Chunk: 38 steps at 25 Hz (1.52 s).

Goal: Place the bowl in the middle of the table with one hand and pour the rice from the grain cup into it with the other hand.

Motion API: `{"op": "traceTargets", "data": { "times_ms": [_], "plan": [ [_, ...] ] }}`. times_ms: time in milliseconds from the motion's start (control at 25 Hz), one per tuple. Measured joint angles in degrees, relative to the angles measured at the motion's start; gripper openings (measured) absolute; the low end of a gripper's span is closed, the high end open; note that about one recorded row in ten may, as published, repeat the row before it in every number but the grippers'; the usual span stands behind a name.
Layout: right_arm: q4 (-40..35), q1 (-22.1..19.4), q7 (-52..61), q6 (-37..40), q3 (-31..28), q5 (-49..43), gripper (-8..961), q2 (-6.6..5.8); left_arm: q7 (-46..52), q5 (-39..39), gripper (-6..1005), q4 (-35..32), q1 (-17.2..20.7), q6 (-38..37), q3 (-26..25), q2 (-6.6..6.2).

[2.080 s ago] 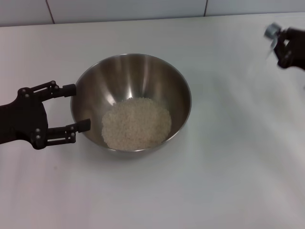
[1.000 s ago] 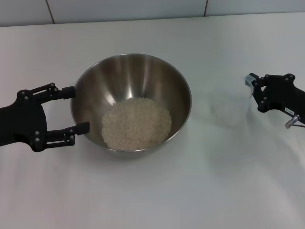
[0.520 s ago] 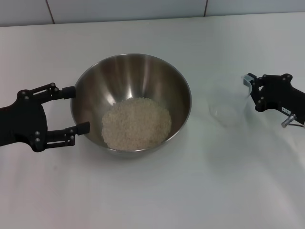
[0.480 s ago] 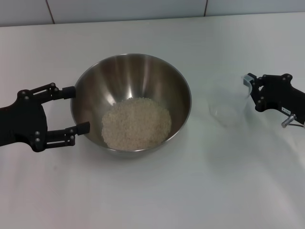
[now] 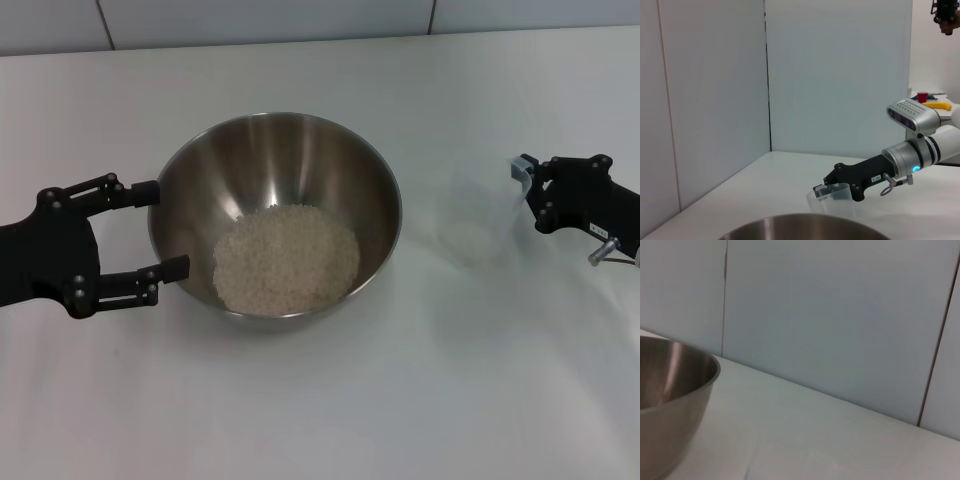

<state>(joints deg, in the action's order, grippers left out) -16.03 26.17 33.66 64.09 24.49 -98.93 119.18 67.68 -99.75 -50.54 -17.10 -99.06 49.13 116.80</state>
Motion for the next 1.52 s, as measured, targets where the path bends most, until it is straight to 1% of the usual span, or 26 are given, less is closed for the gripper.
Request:
{"op": "traceTargets", "data": {
  "times_ms": [440, 640, 760, 1000, 1200, 1240, 1280, 1360, 1440, 1520],
  "plan": [
    [0.53, -0.1, 0.73, -0.18, -0.51, 0.09, 69, 0.0, 0.0, 0.0, 844, 0.0, 0.18, 0.0, 0.01, -0.02],
    [0.57, -0.38, 0.79, 0.4, -0.5, 0.13, 269, 0.0, -0.01, 0.0, 844, 0.0, 0.26, -0.09, 0.01, -0.07],
    [0.57, -0.67, 0.77, 0.67, -0.5, 0.14, 468, 0.0, -0.01, 0.0, 844, 0.0, 0.31, -0.16, 0.0, -0.09],
    [0.28, -3.02, 0.51, 4.54, -0.88, 0.46, 702, 0.0, -0.01, 0.0, 844, 0.0, 0.31, -0.19, -0.14, -0.09],
    [-0.08, -5.76, 0.43, 8.48, -2.81, 4.6, 707, -0.07, -0.01, 0.0, 844, 0.0, 0.28, -0.19, -0.21, -0.02],
    [-0.7, -6.63, 0.62, 10.26, -3.02, 6.17, 708, -0.21, 0.0, 0.0, 844, 0.0, 0.23, -0.19, -0.19, -0.02],
    [-0.7, -6.63, 0.62, 10.26, -3.02, 6.17, 708, -0.21, 0.0, 0.0, 844, 0.0, 0.18, -0.18, -0.19, -0.01],
    [-2.3, -7.48, 1.79, 12.94, -3.33, 6.91, 708, -0.22, 0.0, 0.0, 844, 0.0, 0.1, -0.18, -0.2, -0.01],
    [-4.36, -7.98, 4.62, 16.22, -3.36, 6.85, 708, -0.22, 0.01, 0.0, 844, 0.04, 0.03, -0.18, -0.3, -0.03],
    [-7.33, -8.05, 10.1, 19.54, -2.82, 6.06, 708, -0.41, 0.03, 0.0, 844, 0.04, 0.01, -0.42, -0.43, -0.06]
  ]
}}
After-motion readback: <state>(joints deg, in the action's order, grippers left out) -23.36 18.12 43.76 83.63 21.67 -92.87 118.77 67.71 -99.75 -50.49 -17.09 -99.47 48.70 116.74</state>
